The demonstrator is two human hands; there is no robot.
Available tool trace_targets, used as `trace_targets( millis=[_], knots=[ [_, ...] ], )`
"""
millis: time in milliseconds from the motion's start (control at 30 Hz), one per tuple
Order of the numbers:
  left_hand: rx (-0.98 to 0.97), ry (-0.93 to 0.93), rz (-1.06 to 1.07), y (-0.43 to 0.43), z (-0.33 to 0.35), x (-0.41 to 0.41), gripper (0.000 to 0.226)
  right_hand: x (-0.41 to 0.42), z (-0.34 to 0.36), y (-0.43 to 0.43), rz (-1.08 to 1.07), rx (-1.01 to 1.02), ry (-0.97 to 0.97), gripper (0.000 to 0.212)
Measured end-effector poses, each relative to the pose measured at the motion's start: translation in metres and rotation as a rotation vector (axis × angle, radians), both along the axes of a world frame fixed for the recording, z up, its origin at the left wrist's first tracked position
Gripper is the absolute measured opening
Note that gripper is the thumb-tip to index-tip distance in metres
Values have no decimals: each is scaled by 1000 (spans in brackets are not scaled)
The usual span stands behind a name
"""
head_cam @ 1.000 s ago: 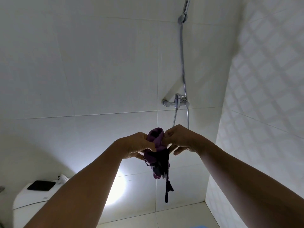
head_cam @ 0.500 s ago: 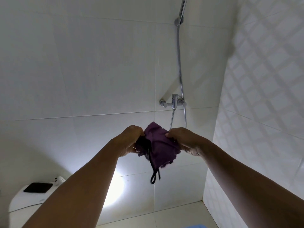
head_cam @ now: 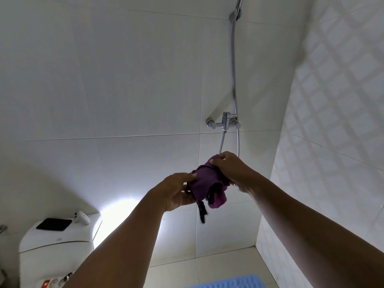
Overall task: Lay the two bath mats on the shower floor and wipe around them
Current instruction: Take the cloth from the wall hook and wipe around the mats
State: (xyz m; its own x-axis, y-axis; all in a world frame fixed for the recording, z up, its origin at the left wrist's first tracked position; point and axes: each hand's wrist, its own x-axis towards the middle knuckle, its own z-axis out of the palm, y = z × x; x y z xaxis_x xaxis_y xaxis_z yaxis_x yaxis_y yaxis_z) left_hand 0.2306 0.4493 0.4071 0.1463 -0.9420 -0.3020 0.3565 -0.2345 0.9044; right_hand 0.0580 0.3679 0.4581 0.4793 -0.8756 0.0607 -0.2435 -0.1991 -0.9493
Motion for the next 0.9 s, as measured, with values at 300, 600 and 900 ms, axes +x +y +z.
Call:
trace_targets(
  millis=[300,600,900],
  knots=[
    [-199,-392,66,0,-5,23,51,7,-17,-11,277,154,164,15],
    [-39,-971,-155,7,-48,34,59,22,-70,-18,289,-2,442,28],
    [209,-1038,-31,9,-102,37,39,35,-137,-47,471,160,388,19]
  ],
)
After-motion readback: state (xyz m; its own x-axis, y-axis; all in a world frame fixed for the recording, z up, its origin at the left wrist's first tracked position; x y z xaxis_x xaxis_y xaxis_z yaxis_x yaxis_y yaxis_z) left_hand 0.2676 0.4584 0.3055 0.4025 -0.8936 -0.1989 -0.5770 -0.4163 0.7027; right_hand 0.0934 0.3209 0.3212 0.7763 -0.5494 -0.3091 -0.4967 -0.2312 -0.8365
